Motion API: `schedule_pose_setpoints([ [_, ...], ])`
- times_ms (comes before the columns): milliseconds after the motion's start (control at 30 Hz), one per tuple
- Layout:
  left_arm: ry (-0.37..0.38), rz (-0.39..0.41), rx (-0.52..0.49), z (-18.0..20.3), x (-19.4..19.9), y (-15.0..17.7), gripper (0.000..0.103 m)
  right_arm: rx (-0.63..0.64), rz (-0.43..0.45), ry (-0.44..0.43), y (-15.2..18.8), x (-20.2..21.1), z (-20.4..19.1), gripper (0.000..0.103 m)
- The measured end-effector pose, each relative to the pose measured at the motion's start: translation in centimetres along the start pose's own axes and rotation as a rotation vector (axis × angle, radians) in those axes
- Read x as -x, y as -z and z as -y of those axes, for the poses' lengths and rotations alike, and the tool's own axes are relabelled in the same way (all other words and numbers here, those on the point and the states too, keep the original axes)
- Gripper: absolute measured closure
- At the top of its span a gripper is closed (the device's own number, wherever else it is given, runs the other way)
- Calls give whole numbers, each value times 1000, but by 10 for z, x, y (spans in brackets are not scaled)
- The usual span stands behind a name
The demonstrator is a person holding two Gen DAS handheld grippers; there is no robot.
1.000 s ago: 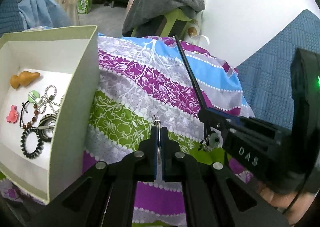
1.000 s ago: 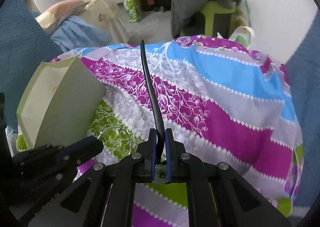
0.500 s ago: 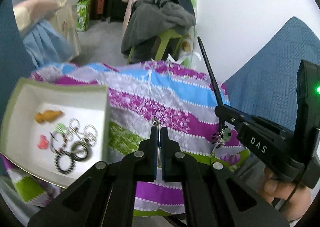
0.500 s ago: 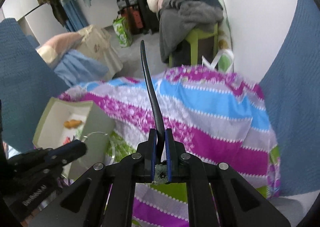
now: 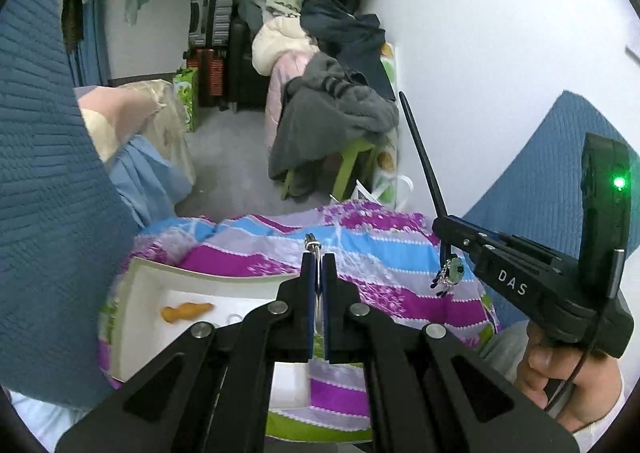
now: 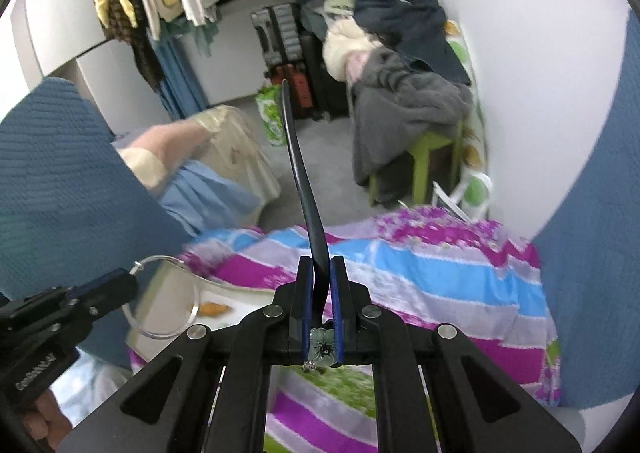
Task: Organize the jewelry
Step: 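Carry the black cord necklace and silver hoop over the white box with both tools, then open both tools to drop the necklace and hoop into the box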
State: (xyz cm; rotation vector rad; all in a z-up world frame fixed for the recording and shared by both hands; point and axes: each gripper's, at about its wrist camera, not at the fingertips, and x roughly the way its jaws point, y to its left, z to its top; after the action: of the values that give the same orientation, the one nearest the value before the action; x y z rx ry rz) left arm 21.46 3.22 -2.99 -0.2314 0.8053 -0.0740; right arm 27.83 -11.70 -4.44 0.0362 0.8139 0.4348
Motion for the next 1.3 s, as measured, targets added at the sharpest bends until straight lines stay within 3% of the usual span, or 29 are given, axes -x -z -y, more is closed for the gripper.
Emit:
schedule_pose_setpoints([
  [467,-31,-82,36,-95,-34,41,101,30,-150,-83,57,-86,-83,96],
  [933,-27,-176,109,-136,-69,87,101,58,-278,-100,107,-140,-107,95],
  [967,-30,-177,109,-136,-69,88,101,60,-280,-99,107,-140,-108,89],
  [1000,-28,-177,109,-136,-67,89,101,62,-280,-96,107,-139,-107,74],
  [1100,-24,-172,111,-135,-63,85,101,62,-257,-92,102,-130,-104,52],
  [1200,-29,-152,97,-132,-54,78,95,73,-226,-74,92,-115,-100,38],
  [1267,-36,-133,88,-129,-46,72,66,86,-190,-67,81,-100,-96,37],
  [1300,-46,-109,83,-127,-38,68,60,90,-177,-66,76,-94,-95,35],
])
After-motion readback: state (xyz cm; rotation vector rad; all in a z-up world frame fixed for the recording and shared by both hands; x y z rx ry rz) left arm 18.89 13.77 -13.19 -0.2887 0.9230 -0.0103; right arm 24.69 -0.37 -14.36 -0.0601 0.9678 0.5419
